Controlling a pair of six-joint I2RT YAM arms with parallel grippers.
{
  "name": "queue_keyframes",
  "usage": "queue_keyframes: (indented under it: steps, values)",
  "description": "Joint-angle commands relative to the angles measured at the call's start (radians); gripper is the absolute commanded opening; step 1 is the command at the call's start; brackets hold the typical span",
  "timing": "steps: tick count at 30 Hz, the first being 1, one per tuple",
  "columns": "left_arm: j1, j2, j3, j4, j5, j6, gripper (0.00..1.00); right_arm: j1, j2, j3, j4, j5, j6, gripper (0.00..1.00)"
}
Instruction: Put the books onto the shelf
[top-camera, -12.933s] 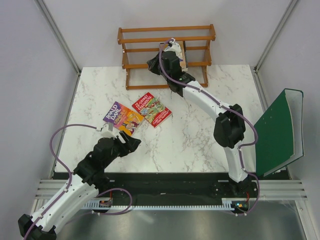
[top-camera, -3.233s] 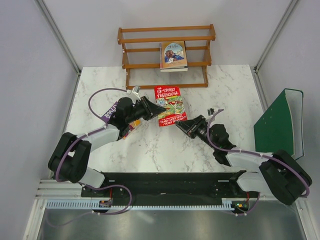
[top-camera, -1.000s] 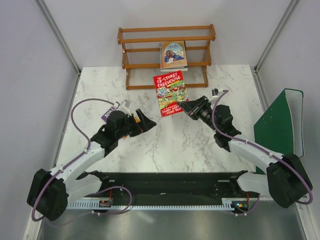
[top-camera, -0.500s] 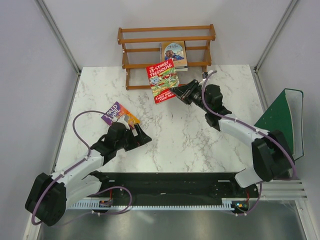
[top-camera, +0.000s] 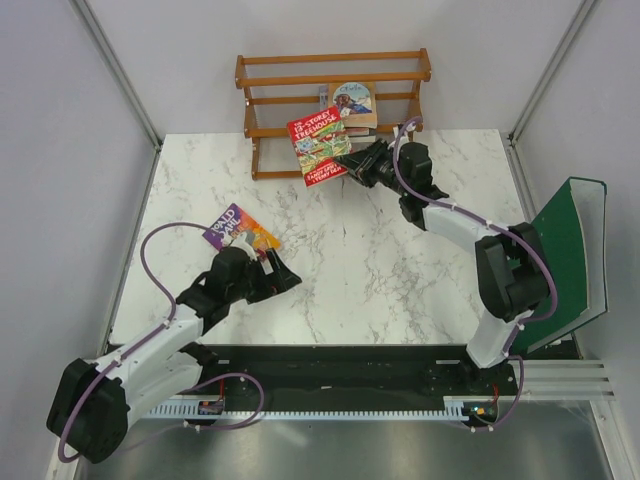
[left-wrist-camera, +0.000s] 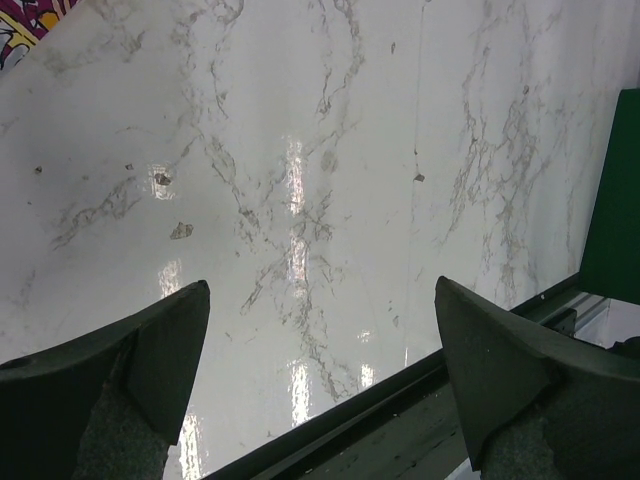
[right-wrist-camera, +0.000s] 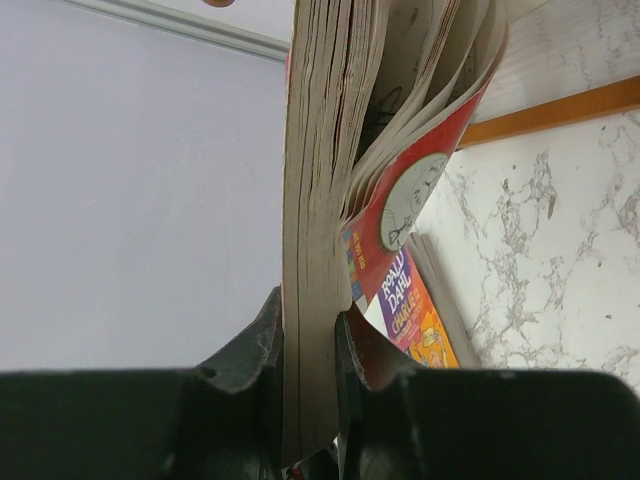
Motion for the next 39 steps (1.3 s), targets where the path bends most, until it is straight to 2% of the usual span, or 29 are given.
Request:
queue_keyframes:
  steps: [1,17,25,39]
  values:
    - [0.003,-0.04,-0.004,-0.017,-0.032,0.04,1.0,-0.031,0.039,0.129,0.083,-0.015,0.024,0.0]
    - [0.003,-0.037,-0.007,-0.019,-0.041,0.04,1.0,0.015,0.079,0.159,0.143,-0.124,0.096,0.0]
    - [0.003,-0.037,-0.01,-0.02,-0.039,0.04,1.0,0.07,0.127,0.292,0.088,-0.165,0.093,0.0]
    - [0.001,-0.044,-0.017,-0.019,-0.045,0.038,1.0,0.049,0.217,0.413,0.017,-0.194,0.103,0.0]
